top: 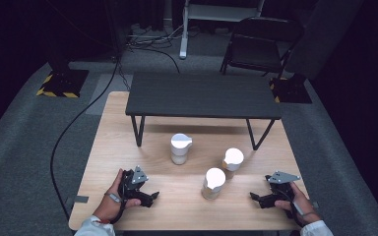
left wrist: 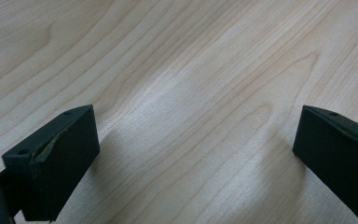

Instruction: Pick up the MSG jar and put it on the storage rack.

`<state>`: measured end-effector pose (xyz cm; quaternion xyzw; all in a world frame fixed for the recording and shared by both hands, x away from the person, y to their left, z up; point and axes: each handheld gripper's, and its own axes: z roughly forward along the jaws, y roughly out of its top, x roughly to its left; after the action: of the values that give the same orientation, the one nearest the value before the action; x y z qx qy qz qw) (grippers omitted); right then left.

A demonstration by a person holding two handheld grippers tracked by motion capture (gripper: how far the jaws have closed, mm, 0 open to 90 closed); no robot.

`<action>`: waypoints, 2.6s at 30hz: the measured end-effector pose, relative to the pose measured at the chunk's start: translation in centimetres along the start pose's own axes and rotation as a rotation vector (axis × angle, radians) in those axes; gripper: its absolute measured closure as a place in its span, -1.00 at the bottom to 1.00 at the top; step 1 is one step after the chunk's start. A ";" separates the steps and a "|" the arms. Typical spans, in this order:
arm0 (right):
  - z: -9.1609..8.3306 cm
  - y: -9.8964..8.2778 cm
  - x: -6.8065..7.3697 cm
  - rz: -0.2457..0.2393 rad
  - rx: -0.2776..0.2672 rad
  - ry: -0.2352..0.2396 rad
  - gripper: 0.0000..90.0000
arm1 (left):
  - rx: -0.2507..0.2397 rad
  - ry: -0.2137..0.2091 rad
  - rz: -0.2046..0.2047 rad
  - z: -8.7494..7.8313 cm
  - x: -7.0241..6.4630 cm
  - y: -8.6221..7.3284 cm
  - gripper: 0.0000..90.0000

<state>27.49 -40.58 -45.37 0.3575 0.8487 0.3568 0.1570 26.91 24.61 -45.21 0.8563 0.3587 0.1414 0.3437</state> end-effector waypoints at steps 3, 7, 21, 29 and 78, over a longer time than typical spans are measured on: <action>-0.1 -0.1 -0.1 0.004 0.000 -0.005 -1.00 | 0.001 0.001 -0.001 0.0 0.0 0.0 -1.00; -0.2 -0.2 -0.1 0.008 -0.001 -0.009 -1.00 | 0.001 0.006 -0.008 0.0 -0.1 0.0 -1.00; -0.3 -0.3 0.0 0.014 -0.001 -0.014 -1.00 | 0.014 0.034 -0.032 0.0 -0.7 0.7 -0.96; -0.5 -0.5 0.1 0.020 -0.001 -0.019 -1.00 | -0.029 0.056 -0.029 -0.9 -1.1 0.5 -0.96; -0.5 -0.5 0.1 0.020 -0.001 -0.019 -1.00 | -0.235 0.107 -0.061 -2.7 -2.6 -1.0 -0.97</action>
<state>26.96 -41.00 -45.40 0.3690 0.8434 0.3555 0.1616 23.27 24.59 -43.88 0.7902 0.3831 0.2172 0.4262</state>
